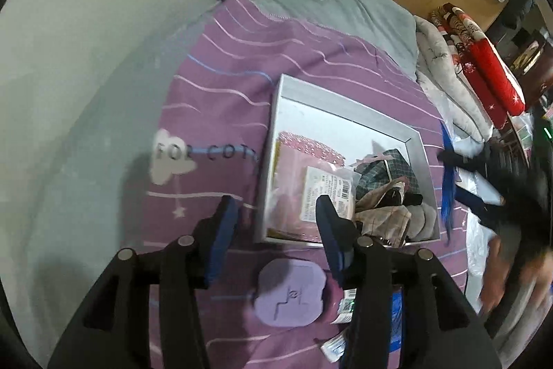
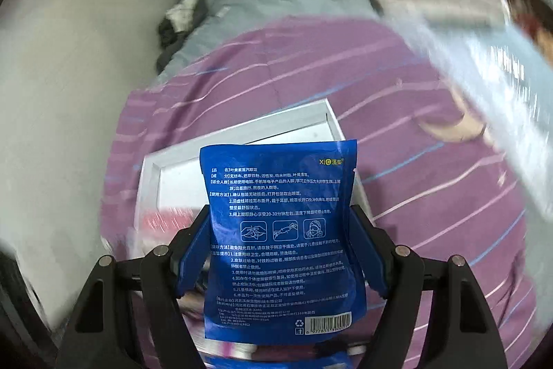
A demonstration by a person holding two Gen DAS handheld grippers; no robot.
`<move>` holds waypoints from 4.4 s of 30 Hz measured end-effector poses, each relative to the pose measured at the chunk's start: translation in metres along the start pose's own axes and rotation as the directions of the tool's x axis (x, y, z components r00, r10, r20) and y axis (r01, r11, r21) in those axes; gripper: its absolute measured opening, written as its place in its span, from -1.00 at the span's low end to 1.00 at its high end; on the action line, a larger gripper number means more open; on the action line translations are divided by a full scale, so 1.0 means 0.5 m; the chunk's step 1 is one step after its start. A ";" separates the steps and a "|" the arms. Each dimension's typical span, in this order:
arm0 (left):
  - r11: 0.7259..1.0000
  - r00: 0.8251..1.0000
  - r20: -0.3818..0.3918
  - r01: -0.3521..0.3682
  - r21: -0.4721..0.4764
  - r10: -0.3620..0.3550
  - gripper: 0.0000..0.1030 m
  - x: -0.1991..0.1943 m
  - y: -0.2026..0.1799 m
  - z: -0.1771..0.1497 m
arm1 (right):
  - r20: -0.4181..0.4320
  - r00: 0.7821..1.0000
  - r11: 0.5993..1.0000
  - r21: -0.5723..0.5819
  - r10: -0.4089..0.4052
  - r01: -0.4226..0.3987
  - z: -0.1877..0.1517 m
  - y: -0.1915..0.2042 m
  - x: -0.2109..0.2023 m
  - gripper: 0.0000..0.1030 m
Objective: Organize soft objects
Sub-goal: 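Lower the clear bag and blue packet into the tray and open both grippers, then withdraw both grippers and move them to the second blue packet, then grasp the second blue packet with the right gripper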
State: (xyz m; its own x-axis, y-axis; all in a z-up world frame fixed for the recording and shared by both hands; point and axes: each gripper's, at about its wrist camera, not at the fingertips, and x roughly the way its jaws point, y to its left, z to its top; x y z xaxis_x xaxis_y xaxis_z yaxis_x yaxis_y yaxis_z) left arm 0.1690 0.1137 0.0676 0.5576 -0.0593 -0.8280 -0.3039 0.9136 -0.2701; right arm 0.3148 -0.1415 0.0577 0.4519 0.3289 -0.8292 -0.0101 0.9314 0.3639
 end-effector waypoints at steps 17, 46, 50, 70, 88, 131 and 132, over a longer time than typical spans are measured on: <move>0.988 0.985 0.095 0.137 0.078 -0.144 0.08 -0.076 -0.022 -0.008 | -0.091 0.992 0.790 0.612 0.086 -0.012 0.052 -0.084 0.106 0.68; 0.988 0.991 0.119 0.045 0.150 -0.063 0.08 -0.086 -0.066 -0.028 | 0.055 0.987 0.848 0.506 0.150 -0.157 0.046 -0.076 -0.038 0.80; 0.982 0.994 0.105 0.024 0.187 -0.044 0.08 -0.076 -0.079 -0.032 | 0.067 0.985 0.858 0.483 0.161 -0.173 0.013 -0.080 -0.073 0.80; 0.974 0.981 -0.102 0.177 0.142 -0.163 0.08 -0.052 -0.096 -0.051 | 0.100 0.990 0.939 0.320 0.100 -0.127 -0.143 -0.137 -0.181 0.75; 0.960 0.894 -0.416 0.245 0.136 -0.168 -0.19 -0.004 -0.095 -0.151 | -0.191 0.979 0.995 0.076 0.075 -0.062 -0.230 -0.136 -0.127 0.59; 0.932 0.845 -0.404 0.357 -0.060 -0.350 -0.96 -0.004 -0.054 -0.148 | -0.164 0.889 0.904 0.106 0.427 -0.414 -0.237 -0.163 -0.134 -0.83; 0.930 0.847 -0.396 0.362 -0.060 -0.355 -0.96 -0.008 -0.054 -0.146 | -0.160 0.889 0.903 0.104 0.428 -0.416 -0.237 -0.161 -0.138 -0.84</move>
State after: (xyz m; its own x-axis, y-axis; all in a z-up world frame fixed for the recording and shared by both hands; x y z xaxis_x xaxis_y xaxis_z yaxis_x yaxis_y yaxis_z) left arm 0.1185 0.0597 0.0425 0.2737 -0.5340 -0.7999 -0.1272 0.8043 -0.5805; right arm 0.1787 -0.2205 0.0353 0.2545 0.7165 -0.6495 -0.1049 0.6881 0.7180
